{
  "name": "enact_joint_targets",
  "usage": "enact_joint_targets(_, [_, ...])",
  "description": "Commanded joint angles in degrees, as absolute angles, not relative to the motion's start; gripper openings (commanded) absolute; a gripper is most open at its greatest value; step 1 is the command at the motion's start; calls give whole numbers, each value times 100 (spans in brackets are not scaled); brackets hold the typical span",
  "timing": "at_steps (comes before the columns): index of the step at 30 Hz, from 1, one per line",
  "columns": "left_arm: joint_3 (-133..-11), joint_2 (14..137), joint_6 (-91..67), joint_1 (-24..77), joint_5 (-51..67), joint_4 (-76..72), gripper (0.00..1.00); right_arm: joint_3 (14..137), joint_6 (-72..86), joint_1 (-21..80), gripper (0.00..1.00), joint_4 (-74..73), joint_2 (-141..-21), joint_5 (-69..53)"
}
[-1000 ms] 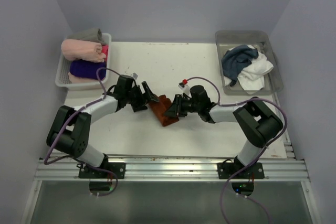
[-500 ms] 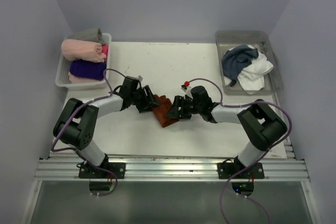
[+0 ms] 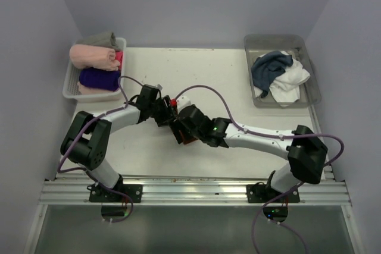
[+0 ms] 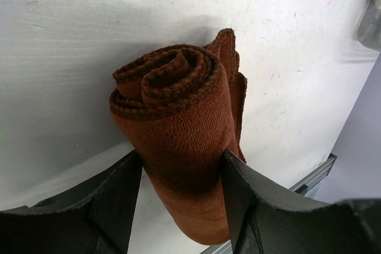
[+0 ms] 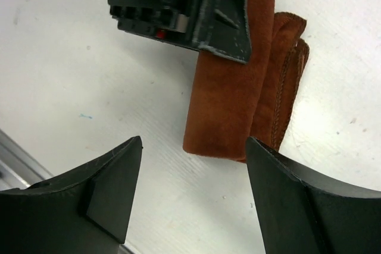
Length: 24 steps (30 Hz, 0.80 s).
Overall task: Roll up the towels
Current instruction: Roll the towel
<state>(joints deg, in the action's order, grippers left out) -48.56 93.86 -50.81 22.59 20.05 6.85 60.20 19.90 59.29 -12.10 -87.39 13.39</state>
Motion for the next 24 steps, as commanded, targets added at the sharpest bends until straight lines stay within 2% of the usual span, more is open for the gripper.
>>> enact_joint_targets(1, [-5071,9404,-5036,2285,1969,773,58,6486,1091,6397,74,-1881,-9245,2925])
enact_joint_targets(16, [-5063,9466,-5080,2294,2030,747,58,7207,597,7058,71,-1749,-10801,4182])
enact_joint_targets(20, [-5071,9448,-5089,2285,2030,765,58,7233,694,7049,60,-1670,-10986,4315])
enact_joint_targets(24, [-5089,9413,-5071,2294,2048,791,62,7076,817,6979,43,-1495,-10864,3974])
